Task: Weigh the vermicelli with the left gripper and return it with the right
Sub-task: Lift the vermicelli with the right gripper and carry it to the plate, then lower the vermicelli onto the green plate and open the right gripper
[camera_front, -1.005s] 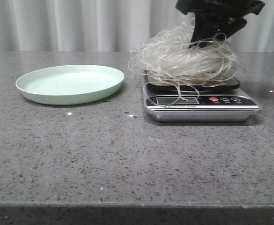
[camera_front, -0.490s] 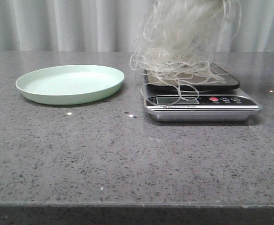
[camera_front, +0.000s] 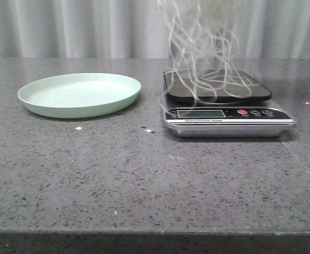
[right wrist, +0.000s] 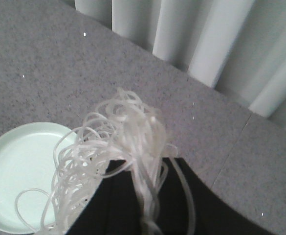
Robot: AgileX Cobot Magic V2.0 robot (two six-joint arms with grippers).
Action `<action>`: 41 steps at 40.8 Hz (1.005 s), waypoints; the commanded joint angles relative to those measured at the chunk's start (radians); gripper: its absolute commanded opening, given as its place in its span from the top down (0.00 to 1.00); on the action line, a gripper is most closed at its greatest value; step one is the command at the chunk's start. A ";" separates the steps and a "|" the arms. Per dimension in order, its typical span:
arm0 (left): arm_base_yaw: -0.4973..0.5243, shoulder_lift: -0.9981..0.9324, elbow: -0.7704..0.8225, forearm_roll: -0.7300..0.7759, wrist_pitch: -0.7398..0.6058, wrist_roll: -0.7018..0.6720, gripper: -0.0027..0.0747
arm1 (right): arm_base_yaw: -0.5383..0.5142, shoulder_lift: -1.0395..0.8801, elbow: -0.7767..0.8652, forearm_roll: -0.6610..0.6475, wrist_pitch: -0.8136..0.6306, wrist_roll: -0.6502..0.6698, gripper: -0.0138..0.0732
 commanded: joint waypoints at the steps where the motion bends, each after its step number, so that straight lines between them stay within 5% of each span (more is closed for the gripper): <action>1: -0.008 0.007 -0.025 -0.004 -0.079 -0.012 0.79 | 0.011 -0.059 -0.080 0.066 -0.081 -0.005 0.67; 11: -0.008 0.007 -0.025 -0.004 -0.079 -0.012 0.79 | 0.073 -0.054 -0.098 0.184 -0.153 -0.039 0.67; 24: -0.008 0.007 -0.025 -0.004 -0.079 -0.012 0.79 | 0.223 0.078 -0.098 0.182 -0.230 -0.048 0.67; 41: -0.008 0.007 -0.025 -0.005 -0.071 -0.012 0.79 | 0.249 0.283 -0.098 0.133 -0.204 -0.091 0.67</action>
